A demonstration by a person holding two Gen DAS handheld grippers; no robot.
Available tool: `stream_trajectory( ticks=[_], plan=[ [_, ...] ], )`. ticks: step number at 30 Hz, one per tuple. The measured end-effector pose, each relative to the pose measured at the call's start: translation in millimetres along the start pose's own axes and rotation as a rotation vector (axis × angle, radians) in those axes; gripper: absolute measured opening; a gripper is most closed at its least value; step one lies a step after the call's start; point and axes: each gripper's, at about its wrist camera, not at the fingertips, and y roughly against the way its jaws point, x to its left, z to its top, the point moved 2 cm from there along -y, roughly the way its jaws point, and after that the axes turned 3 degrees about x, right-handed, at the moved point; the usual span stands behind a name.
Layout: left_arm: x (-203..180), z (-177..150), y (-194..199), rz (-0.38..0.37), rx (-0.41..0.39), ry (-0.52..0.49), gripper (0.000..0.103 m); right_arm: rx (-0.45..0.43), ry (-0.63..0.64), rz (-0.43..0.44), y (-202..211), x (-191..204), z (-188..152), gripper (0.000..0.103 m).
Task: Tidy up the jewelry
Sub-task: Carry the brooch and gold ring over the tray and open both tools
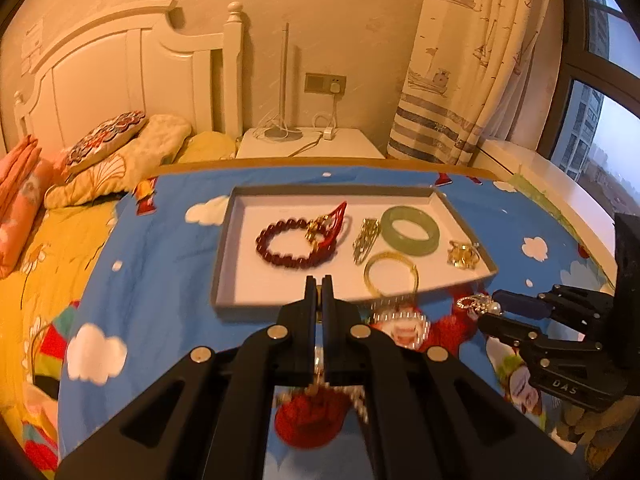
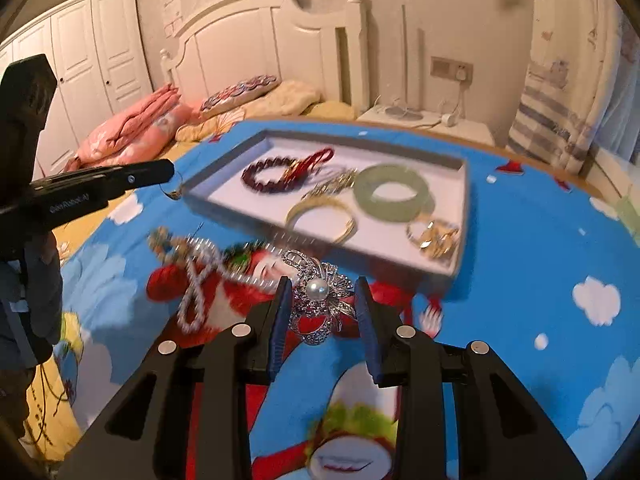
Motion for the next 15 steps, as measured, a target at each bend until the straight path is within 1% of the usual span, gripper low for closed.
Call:
stream_trajectory(
  ticks=[7, 15],
  plan=[
    [-8.5, 26.0, -34.0, 0.018, 0.019, -0.030, 0.002, -0.021, -0.034, -0.011, -16.3, -14.4, 26.4, 0.033],
    [-16.0, 39.0, -65.6, 0.053, 0.044, -0.069, 0.002, -0.007, -0.057, -0.010, -42.4, -20.3, 43.0, 0.033]
  ],
)
